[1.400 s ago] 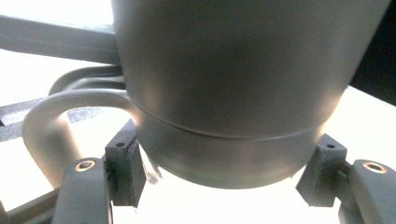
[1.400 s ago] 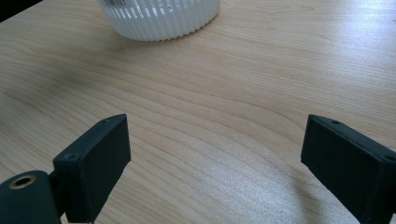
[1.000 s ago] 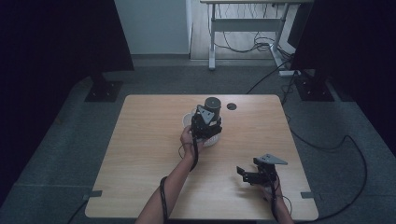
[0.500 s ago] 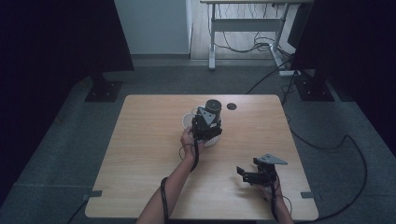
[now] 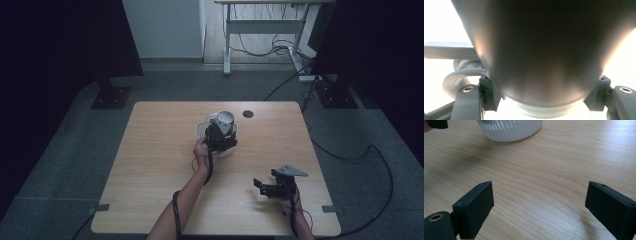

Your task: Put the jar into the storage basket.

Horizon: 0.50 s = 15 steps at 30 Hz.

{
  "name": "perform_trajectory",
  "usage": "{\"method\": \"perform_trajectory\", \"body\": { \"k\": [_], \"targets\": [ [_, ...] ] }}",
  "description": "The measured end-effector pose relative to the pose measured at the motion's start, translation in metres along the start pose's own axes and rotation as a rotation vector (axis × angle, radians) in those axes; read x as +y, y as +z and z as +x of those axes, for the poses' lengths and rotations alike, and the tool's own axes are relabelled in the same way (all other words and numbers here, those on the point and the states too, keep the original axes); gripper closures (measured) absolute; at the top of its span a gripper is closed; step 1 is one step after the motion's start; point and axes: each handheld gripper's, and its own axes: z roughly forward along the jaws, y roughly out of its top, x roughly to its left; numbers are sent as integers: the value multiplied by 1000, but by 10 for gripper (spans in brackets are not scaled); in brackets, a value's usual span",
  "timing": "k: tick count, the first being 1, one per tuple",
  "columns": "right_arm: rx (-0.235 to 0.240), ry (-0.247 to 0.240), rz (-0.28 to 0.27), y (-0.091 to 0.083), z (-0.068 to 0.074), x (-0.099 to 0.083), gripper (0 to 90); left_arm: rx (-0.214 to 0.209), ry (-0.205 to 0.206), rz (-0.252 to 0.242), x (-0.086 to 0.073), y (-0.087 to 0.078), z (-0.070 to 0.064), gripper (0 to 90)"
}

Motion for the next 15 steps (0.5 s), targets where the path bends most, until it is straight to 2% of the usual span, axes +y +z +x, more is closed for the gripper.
{"method": "perform_trajectory", "body": {
  "k": [7,15],
  "targets": [
    [-1,-1,2,0,0,0,83,18,41,22,-1,1,-3,283],
    [-5,-3,2,0,1,0,83,5,35,28,1,-1,1,266]
  ]
}}
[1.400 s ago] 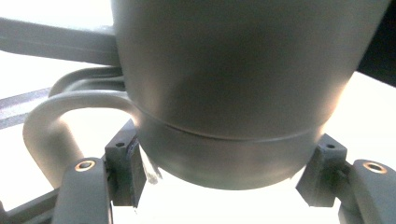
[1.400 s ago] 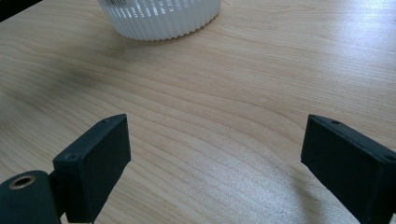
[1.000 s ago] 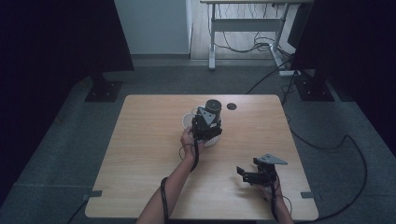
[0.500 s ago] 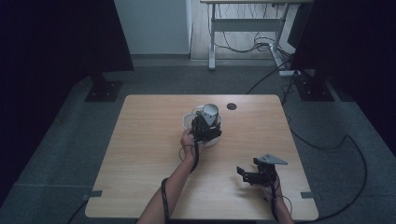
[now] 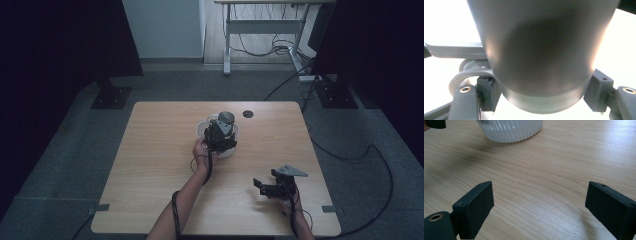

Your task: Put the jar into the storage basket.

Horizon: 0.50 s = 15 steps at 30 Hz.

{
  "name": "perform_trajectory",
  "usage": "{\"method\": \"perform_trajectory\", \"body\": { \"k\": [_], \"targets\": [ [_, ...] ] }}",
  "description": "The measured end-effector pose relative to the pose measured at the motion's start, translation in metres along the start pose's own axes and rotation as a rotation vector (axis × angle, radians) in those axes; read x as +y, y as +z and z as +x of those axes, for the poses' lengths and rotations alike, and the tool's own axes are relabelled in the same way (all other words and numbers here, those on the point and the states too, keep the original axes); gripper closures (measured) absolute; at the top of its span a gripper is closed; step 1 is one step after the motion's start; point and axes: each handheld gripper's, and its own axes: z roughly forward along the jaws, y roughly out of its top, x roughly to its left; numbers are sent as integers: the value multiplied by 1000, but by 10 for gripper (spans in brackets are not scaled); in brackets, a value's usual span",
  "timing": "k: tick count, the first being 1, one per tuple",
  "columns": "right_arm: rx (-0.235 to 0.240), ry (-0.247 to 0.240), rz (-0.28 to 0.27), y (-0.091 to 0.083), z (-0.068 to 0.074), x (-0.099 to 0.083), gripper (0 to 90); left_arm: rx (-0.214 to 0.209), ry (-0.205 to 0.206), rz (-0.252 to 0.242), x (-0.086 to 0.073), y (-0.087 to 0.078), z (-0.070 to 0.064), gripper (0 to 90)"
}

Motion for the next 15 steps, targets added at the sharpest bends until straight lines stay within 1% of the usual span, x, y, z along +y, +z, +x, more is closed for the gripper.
{"method": "perform_trajectory", "body": {
  "k": [2,3,4,5,7,8,9,10,12,15],
  "targets": [
    [-1,-1,0,0,0,0,83,-5,0,5,1,-1,1,253],
    [-1,-1,0,0,0,0,82,-21,-3,9,1,-1,2,245],
    [-1,-1,0,0,0,0,82,-21,-3,9,1,-1,2,229],
    [-2,-1,0,0,0,0,83,-20,7,14,1,-2,3,226],
    [-2,-1,1,0,0,0,83,-21,6,16,1,-2,4,213],
    [-2,-1,1,0,0,0,83,-23,-3,12,1,-3,5,213],
    [-2,-1,1,0,0,0,83,-23,-4,21,1,-4,6,204],
    [-2,-1,2,0,0,0,82,-31,-5,21,0,-4,8,197],
    [-3,-1,3,0,0,0,83,-31,5,25,0,-5,9,188],
    [-4,-1,3,0,0,0,82,-35,1,22,-1,-6,9,184]
  ]
}}
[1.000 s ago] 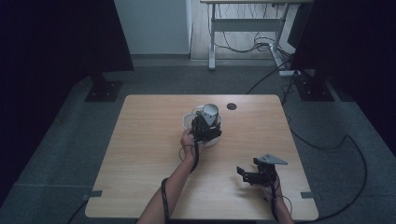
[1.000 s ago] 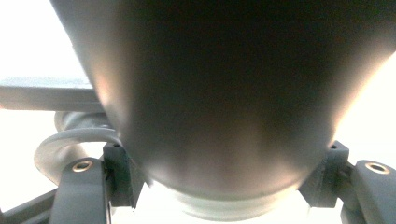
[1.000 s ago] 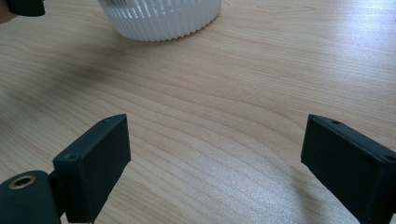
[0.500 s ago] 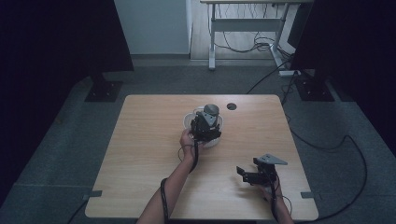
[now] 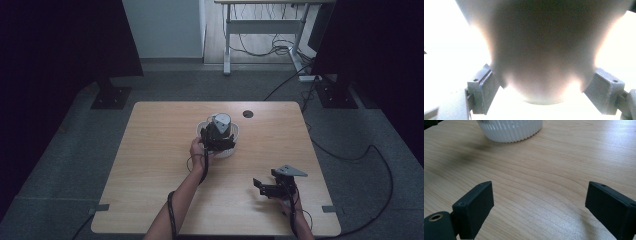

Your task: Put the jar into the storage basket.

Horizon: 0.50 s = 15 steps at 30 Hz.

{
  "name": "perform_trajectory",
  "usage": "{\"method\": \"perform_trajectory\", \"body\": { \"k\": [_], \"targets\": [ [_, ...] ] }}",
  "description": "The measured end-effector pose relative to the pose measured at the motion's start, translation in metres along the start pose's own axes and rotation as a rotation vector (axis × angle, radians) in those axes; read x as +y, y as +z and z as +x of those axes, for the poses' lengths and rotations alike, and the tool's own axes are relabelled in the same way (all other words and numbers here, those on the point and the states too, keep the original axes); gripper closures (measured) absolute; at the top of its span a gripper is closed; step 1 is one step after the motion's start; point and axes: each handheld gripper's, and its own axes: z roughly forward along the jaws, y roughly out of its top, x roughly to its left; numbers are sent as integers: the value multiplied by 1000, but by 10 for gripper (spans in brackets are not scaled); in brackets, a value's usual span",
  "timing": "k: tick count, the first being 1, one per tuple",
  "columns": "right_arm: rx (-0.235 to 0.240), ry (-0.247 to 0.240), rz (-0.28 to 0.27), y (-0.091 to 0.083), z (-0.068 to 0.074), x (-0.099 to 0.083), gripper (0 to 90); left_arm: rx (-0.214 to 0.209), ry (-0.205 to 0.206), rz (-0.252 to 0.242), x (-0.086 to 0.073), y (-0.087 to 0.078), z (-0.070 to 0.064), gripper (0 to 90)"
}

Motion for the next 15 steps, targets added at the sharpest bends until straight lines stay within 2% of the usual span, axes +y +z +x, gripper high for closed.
{"method": "perform_trajectory", "body": {
  "k": [4,7,15],
  "targets": [
    [-1,-1,1,0,0,0,82,-3,-2,8,0,-3,2,157],
    [0,0,2,0,0,0,82,-5,-6,6,0,-6,4,104],
    [-1,-2,1,0,0,0,82,-30,-12,-6,-4,-14,10,81]
  ]
}}
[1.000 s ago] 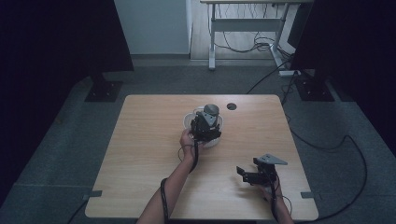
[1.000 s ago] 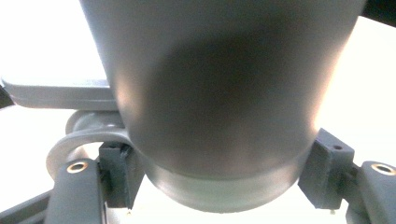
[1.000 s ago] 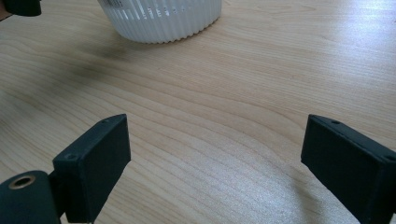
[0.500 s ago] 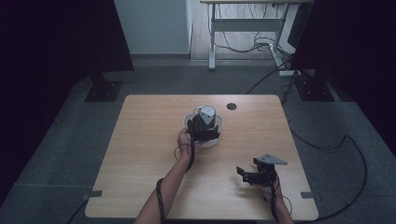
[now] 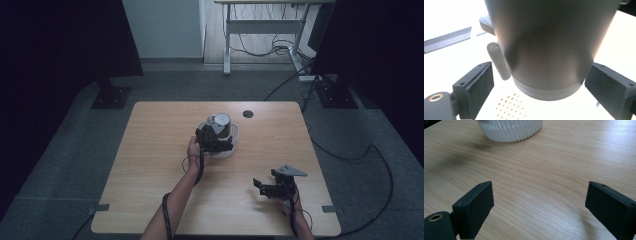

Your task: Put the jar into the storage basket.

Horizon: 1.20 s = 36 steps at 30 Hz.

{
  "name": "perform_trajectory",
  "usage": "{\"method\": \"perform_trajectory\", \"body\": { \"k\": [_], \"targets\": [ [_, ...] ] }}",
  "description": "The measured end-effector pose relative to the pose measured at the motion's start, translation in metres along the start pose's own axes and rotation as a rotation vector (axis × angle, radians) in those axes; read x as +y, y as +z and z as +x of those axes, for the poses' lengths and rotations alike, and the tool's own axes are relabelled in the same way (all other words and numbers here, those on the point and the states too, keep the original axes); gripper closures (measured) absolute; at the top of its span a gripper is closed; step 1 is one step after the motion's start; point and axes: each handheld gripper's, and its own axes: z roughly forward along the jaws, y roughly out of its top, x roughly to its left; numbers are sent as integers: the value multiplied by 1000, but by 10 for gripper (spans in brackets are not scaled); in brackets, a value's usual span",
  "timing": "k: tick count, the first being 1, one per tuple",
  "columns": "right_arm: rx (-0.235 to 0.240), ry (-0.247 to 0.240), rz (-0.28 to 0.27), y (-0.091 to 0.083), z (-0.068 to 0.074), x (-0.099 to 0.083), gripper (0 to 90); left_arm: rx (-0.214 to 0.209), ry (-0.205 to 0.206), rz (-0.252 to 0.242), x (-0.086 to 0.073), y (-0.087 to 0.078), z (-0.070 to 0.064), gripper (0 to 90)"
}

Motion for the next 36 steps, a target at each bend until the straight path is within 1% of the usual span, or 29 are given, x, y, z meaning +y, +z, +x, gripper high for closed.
{"method": "perform_trajectory", "body": {
  "k": [2,3,7,11,15,17,19,22,23,26,30,34,36],
  "targets": [
    [2,1,1,0,0,0,82,-25,-18,-9,-1,-4,1,76],
    [3,3,1,0,0,0,82,-25,-18,-9,-1,-4,1,75],
    [-1,4,1,0,0,0,82,-30,10,-13,-3,-11,-1,73],
    [-2,3,0,0,0,0,82,-37,31,-17,-5,-16,-1,71],
    [-3,2,-1,0,0,0,82,-39,83,-20,-7,-23,-1,69],
    [-3,2,-2,0,0,0,82,-45,102,-24,-8,-27,0,68],
    [-4,2,-2,0,0,0,81,-47,112,-32,-9,-32,0,67],
    [-4,3,-1,0,0,0,81,-53,109,-41,-11,-39,3,67],
    [-4,3,0,0,0,0,81,-53,102,-47,-12,-41,5,67],
    [-5,3,-1,0,0,0,82,-80,82,-59,-15,-49,9,67],
    [-4,2,1,0,0,0,81,-85,87,-72,-21,-60,13,67],
    [-8,3,0,0,0,0,81,-91,84,-82,-29,-72,16,67],
    [-9,3,1,0,0,0,81,-100,87,-87,-34,-77,18,67]
  ]
}}
